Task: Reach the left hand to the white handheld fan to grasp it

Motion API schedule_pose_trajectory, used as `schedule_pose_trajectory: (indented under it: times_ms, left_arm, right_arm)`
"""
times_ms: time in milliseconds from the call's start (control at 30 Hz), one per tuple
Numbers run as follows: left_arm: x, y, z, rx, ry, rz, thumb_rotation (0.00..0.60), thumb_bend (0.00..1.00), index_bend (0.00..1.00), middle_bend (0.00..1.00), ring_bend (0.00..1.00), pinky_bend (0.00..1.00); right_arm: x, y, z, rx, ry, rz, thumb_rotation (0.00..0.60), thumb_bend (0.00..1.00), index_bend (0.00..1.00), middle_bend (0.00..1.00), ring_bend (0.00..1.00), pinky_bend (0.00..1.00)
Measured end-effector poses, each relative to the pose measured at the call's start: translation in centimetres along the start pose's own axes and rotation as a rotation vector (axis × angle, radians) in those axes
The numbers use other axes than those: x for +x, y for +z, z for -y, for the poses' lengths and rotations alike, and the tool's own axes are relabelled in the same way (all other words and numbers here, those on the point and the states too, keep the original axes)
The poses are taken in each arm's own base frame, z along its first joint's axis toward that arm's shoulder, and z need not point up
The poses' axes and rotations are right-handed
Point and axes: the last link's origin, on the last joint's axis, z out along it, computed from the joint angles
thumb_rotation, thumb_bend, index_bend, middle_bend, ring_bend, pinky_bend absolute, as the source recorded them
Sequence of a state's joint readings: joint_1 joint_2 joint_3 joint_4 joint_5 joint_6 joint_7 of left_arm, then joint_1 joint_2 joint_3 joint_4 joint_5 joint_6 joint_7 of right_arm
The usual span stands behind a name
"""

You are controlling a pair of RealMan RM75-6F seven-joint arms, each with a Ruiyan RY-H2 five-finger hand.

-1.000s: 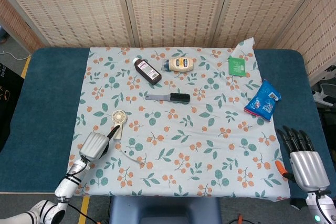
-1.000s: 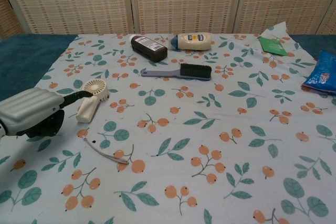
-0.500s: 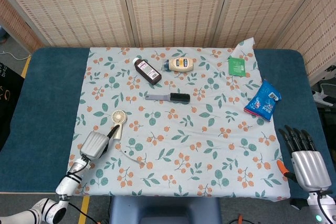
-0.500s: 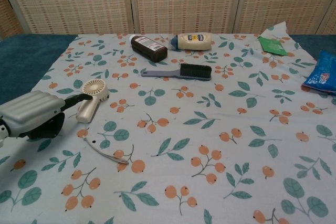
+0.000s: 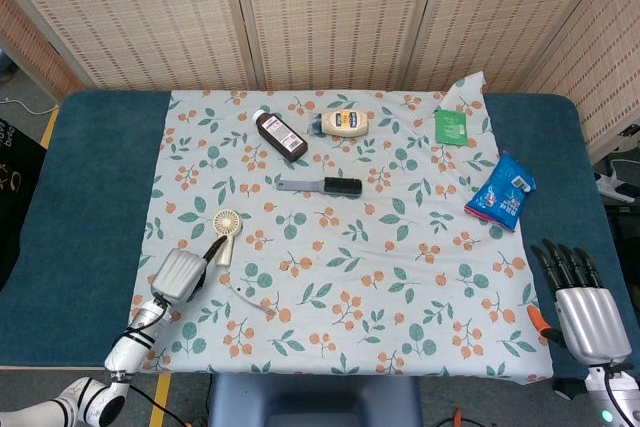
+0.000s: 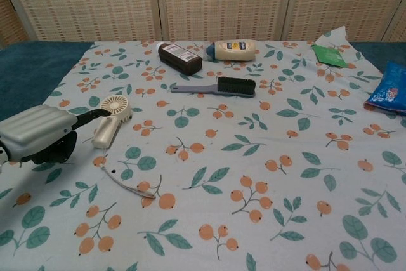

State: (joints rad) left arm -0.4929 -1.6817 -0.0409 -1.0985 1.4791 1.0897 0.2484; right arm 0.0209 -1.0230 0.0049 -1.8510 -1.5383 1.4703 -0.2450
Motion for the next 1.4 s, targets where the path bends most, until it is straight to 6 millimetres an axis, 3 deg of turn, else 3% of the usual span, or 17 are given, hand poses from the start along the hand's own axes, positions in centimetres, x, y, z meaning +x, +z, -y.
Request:
schedule_pose_trajectory:
  times_ms: [1033, 1200, 1400]
  left_arm:
    - [-1.2, 0.1, 0.9, 0.0, 0.027, 0.106, 0.6, 1.0, 0.0, 0.97, 0.83, 1.0]
    - [-0.7, 0.0, 0.9, -0.002, 0.026, 0.089, 0.6, 1.0, 0.0, 0.97, 0.83, 1.0]
    - [1.5, -0.5, 0.7, -0.015, -0.004, -0.052, 0.6, 0.97, 0.0, 0.94, 0.81, 1.0]
  right_arm:
    - [-0.1, -0.2, 0.2, 0.006, -0.004, -0.002, 0.6, 0.21, 0.0, 0.0, 0.0, 0.0]
    - [-0.1, -0.2, 0.3, 0.009, -0.006, -0.001, 0.6, 0.21, 0.0, 0.0, 0.0, 0.0]
    - [-0.1, -0.5, 0.5, 0.017, -0.006, -0.002, 0.6, 0.21, 0.0, 0.0, 0.0, 0.0]
